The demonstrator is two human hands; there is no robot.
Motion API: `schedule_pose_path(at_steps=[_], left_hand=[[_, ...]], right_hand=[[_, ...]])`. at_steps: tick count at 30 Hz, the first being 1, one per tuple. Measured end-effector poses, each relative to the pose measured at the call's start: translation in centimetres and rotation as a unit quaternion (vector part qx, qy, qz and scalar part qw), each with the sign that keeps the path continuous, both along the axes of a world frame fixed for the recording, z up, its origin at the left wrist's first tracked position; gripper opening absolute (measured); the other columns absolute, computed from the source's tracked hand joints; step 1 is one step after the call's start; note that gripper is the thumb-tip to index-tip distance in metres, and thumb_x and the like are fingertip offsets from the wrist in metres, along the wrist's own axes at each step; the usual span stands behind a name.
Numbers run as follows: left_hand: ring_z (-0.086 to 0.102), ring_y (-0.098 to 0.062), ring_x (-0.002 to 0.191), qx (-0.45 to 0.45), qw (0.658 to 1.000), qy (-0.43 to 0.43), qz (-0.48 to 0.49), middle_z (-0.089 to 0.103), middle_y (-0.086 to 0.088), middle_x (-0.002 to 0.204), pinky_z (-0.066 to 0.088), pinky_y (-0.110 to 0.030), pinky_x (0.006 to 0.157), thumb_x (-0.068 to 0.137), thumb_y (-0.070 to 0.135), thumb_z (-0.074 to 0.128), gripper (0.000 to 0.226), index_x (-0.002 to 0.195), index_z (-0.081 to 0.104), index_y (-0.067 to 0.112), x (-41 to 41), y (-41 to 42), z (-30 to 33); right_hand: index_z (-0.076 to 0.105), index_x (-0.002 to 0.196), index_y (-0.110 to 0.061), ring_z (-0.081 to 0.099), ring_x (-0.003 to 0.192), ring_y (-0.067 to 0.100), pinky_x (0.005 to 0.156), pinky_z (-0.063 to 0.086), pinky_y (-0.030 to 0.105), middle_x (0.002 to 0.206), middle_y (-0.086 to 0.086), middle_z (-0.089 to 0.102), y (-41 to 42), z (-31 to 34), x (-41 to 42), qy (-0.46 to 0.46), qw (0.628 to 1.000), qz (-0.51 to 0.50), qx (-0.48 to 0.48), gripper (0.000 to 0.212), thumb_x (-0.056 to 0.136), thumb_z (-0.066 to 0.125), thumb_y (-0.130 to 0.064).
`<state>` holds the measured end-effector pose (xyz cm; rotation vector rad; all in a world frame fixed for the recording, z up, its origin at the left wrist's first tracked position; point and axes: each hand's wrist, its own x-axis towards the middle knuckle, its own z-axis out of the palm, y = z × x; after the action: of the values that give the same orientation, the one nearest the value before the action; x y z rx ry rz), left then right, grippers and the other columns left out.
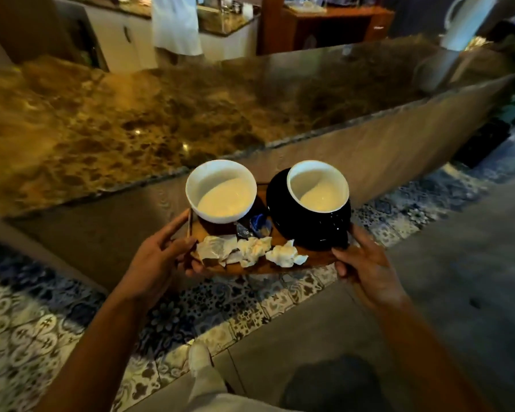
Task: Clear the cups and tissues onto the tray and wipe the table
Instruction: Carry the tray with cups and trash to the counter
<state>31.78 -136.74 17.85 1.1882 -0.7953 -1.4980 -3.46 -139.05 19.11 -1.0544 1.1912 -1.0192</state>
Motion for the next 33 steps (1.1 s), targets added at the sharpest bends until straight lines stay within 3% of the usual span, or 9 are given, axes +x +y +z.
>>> schedule_pose_path(at_steps=[5, 9, 12, 16, 18, 21, 25, 29, 33], left_hand=[[0.068, -0.026, 0.059, 0.005, 1.0, -0.021, 0.018, 0.072, -0.02, 0.082, 0.052, -0.029, 0.048, 0.059, 0.032, 0.088, 0.108, 0.155, 0.04, 0.022, 7.9, -5.8, 0.9], [0.071, -0.027, 0.061, -0.016, 0.999, -0.035, 0.019, 0.072, -0.017, 0.078, 0.053, -0.028, 0.049, 0.055, 0.04, 0.095, 0.113, 0.153, 0.041, 0.024, 14.1, -10.7, 2.2], [0.071, -0.025, 0.06, -0.02, 0.999, -0.039, 0.032, 0.071, -0.017, 0.075, 0.054, -0.028, 0.049, 0.048, 0.046, 0.097, 0.115, 0.149, 0.042, 0.029, 17.8, -13.2, 2.1], [0.069, -0.025, 0.057, -0.004, 0.997, -0.043, 0.059, 0.069, -0.02, 0.069, 0.054, -0.027, 0.049, 0.056, 0.038, 0.092, 0.084, 0.131, 0.055, 0.039, 21.2, -15.9, 2.2], [0.068, -0.027, 0.056, 0.002, 0.997, -0.03, 0.077, 0.067, -0.02, 0.068, 0.054, -0.028, 0.048, 0.064, 0.029, 0.085, 0.072, 0.13, 0.055, 0.039, 22.8, -17.5, 2.1], [0.068, -0.028, 0.057, -0.019, 0.994, -0.022, 0.106, 0.068, -0.017, 0.073, 0.052, -0.028, 0.046, 0.056, 0.033, 0.094, 0.085, 0.132, 0.056, 0.035, 24.7, -19.5, 1.5], [0.066, -0.023, 0.057, -0.024, 0.989, -0.03, 0.143, 0.07, -0.012, 0.073, 0.051, -0.025, 0.047, 0.076, 0.017, 0.071, 0.064, 0.135, 0.052, 0.032, 26.8, -21.5, 1.6], [0.067, -0.024, 0.056, -0.031, 0.986, -0.033, 0.16, 0.07, -0.017, 0.073, 0.051, -0.025, 0.047, 0.061, 0.027, 0.079, 0.087, 0.142, 0.049, 0.029, 29.5, -23.3, 1.9], [0.067, -0.024, 0.057, -0.021, 0.987, -0.037, 0.153, 0.069, -0.021, 0.078, 0.051, -0.026, 0.048, 0.082, 0.012, 0.067, 0.072, 0.149, 0.045, 0.026, 33.5, -25.4, 1.1]], right_hand=[[0.056, 0.136, -0.033, 0.054, 0.047, 0.013, 0.041, 0.04, 0.025, 0.057, 0.007, 0.057, -7.0, -0.4, 7.6, -0.044, 0.999, 0.019, 0.026, 0.099, 0.048, 0.098, -0.05], [0.039, 0.153, -0.024, 0.052, 0.044, 0.01, 0.039, 0.04, 0.021, 0.053, 0.005, 0.056, -12.3, 0.3, 13.7, -0.047, 0.998, 0.017, 0.032, 0.099, 0.065, 0.084, -0.025], [0.035, 0.153, -0.031, 0.054, 0.048, 0.01, 0.042, 0.043, 0.022, 0.056, 0.006, 0.056, -15.9, 0.8, 17.3, -0.055, 0.997, 0.037, 0.029, 0.105, 0.064, 0.09, -0.034], [0.031, 0.157, -0.018, 0.053, 0.045, 0.008, 0.039, 0.042, 0.021, 0.053, 0.004, 0.056, -21.0, 0.9, 21.1, -0.042, 0.998, 0.043, 0.036, 0.072, 0.095, 0.058, 0.004], [0.031, 0.158, -0.017, 0.054, 0.046, 0.01, 0.04, 0.043, 0.022, 0.054, 0.005, 0.057, -23.5, 0.8, 22.8, -0.035, 0.998, 0.049, 0.031, 0.072, 0.095, 0.058, 0.005], [0.03, 0.159, -0.017, 0.056, 0.045, 0.011, 0.04, 0.045, 0.022, 0.055, 0.007, 0.059, -27.2, 0.8, 25.1, -0.017, 0.997, 0.067, 0.021, 0.074, 0.094, 0.059, 0.005], [0.028, 0.16, -0.016, 0.054, 0.045, 0.012, 0.041, 0.045, 0.023, 0.055, 0.007, 0.059, -31.0, 1.2, 28.3, -0.019, 0.995, 0.095, 0.021, 0.074, 0.095, 0.058, 0.005], [0.031, 0.159, -0.016, 0.052, 0.044, 0.011, 0.04, 0.042, 0.023, 0.054, 0.006, 0.057, -33.8, 1.4, 31.4, -0.032, 0.993, 0.11, 0.025, 0.073, 0.095, 0.056, 0.008], [0.031, 0.158, -0.017, 0.055, 0.048, 0.01, 0.04, 0.042, 0.023, 0.058, 0.004, 0.058, -35.5, 0.7, 35.2, -0.049, 0.993, 0.099, 0.04, 0.074, 0.094, 0.057, 0.009]])
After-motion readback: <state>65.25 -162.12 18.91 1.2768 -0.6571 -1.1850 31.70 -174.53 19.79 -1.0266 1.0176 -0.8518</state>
